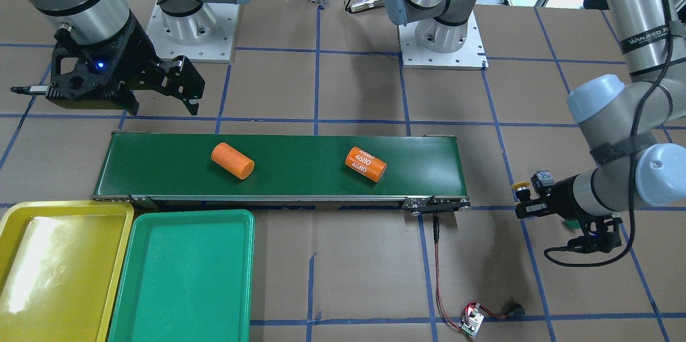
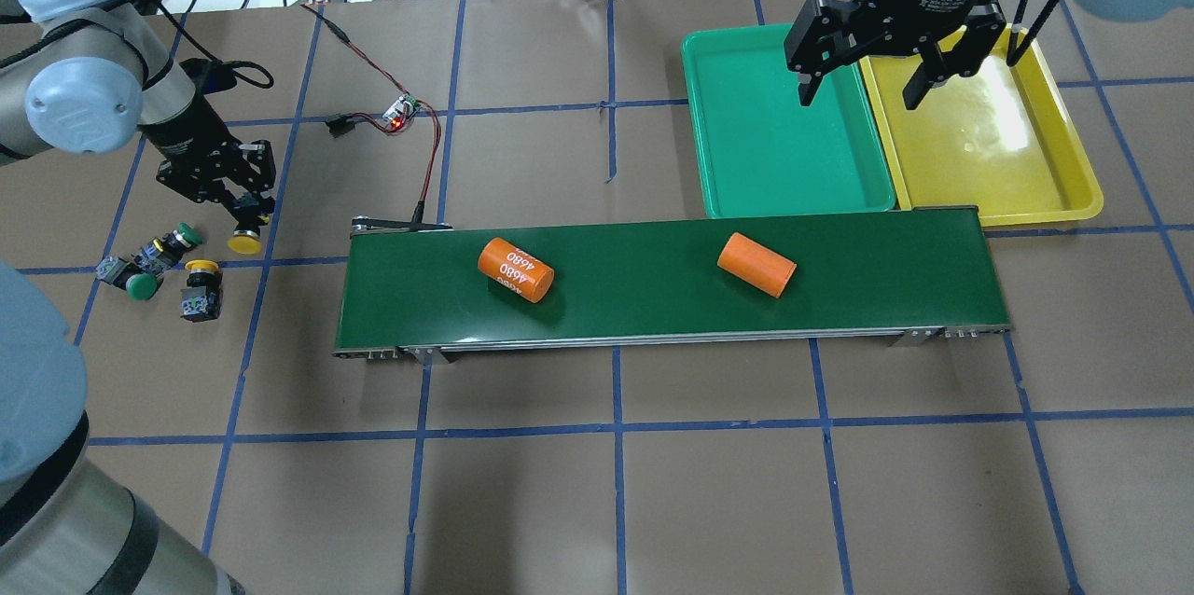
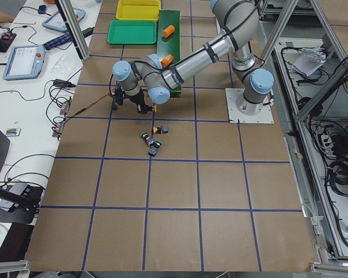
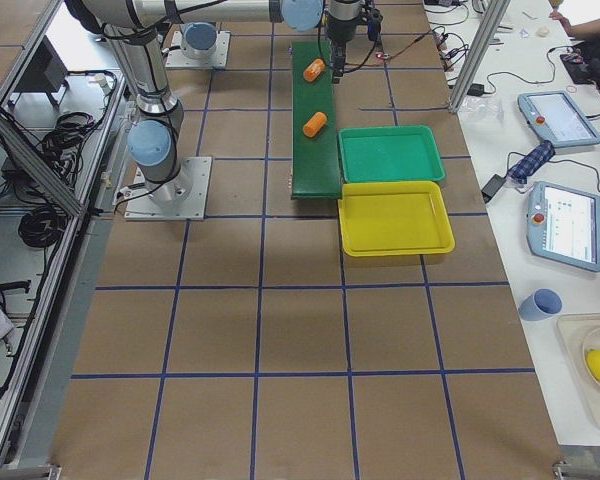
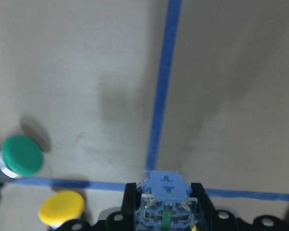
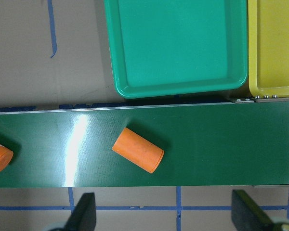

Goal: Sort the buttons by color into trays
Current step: 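Set the yellow-capped button on the belt and open the left gripper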

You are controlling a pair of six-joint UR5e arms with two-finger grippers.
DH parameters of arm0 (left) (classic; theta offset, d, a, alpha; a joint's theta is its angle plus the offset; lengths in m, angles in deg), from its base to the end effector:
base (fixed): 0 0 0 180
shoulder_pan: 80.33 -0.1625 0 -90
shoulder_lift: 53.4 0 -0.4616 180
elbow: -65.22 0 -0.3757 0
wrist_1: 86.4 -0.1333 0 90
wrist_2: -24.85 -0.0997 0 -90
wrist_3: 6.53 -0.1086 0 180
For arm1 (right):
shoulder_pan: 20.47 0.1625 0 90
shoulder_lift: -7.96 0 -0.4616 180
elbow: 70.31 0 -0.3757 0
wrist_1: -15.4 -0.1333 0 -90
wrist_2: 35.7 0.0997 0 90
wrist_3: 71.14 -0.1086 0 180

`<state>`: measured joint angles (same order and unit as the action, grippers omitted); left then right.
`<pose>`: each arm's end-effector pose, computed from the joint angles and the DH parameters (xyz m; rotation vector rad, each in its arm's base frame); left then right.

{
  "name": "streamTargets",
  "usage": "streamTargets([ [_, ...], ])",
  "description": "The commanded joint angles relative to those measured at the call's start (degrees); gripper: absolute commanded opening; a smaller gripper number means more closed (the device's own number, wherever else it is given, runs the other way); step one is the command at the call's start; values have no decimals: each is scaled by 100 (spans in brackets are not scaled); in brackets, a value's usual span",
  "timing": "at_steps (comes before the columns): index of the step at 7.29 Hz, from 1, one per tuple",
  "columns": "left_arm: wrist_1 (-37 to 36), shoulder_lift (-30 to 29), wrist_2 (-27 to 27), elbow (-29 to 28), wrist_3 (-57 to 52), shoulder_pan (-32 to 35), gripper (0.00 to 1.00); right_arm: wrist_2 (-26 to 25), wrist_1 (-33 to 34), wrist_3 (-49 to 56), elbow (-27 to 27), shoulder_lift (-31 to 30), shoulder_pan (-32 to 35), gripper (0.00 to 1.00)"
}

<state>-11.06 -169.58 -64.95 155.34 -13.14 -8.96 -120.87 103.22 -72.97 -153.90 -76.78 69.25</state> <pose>0.0702 -0.6266 0.2838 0.3229 -3.0618 -0.3051 0.1399 -0.5164 0.5197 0.0575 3.0569 0.0292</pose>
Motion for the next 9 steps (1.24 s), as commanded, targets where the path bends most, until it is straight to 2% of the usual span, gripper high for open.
streamTargets([
  [1, 382, 366, 224, 50, 1077, 560, 1, 0, -1, -2, 0, -7, 1, 100],
  [3, 613, 595, 567, 425, 2080, 921, 1, 0, -27, 24, 0, -43, 1, 100],
  [5, 552, 719, 577, 717, 3004, 1027, 1, 0, -27, 16, 0, -34, 1, 100],
  [6, 560, 711, 551, 778, 4200, 1219, 1, 0, -36, 16, 0, -34, 1, 100],
  [9, 428, 702, 569, 875, 6409, 1581, 0, 0, -27, 16, 0, -34, 1, 100],
])
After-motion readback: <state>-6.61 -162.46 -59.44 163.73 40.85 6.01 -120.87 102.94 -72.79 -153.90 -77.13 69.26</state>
